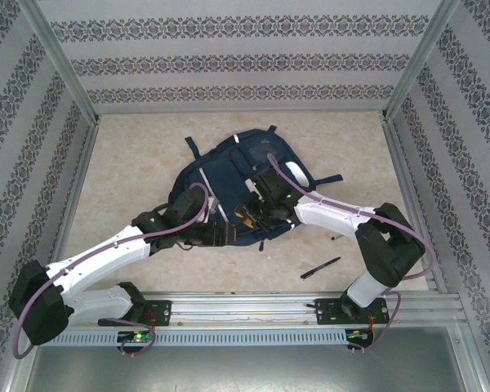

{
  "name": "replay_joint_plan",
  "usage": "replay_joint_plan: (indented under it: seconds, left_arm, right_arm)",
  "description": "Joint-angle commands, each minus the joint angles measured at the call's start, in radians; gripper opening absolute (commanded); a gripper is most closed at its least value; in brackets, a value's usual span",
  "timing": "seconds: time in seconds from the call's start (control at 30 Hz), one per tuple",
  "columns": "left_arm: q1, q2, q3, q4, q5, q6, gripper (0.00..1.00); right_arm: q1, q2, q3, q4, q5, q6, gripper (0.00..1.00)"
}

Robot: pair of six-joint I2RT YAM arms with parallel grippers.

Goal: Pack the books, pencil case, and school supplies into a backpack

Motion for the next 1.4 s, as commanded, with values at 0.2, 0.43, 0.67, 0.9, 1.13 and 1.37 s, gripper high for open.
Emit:
replay_joint_plan:
  seconds: [0.2, 0.43, 0.67, 0.9, 1.13, 1.37]
  left_arm:
    - [0.059, 0.130, 0.110, -0.045, -0.193, -0.174, 0.69]
    - [0.089, 0.237, 0.139, 0.052, -0.095, -0.222, 0.51]
    - [0.088, 0.227, 0.138, 0.003, -0.045, -0.182, 0.51]
    - [0.088, 0.146, 0.110, -0.100, -0.032, -0.250, 0.53]
    - [0.086, 0.077, 0.042, -0.061, 0.002, -0.340, 0.51]
    - [0.083, 0.111, 0.029, 0.019, 0.039, -0.361, 0.52]
  right_arm:
    - [-0.019, -0.029, 0.094, -0.140, -0.113, -0.457, 0.56]
    - [-0.083, -0.056, 0.084, -0.185, -0.100, -0.770, 0.48]
    - [-0.115, -0.166, 0.090, -0.295, -0.071, -1.602, 0.53]
    - [-0.127, -0.208, -0.056, -0.071, -0.183, -2.423, 0.46]
    - [-0.093, -0.053, 0.050, -0.173, -0.105, -2.754, 0.43]
    - [-0.053, 0.016, 0.002, 0.016, 0.073, -2.799, 0.44]
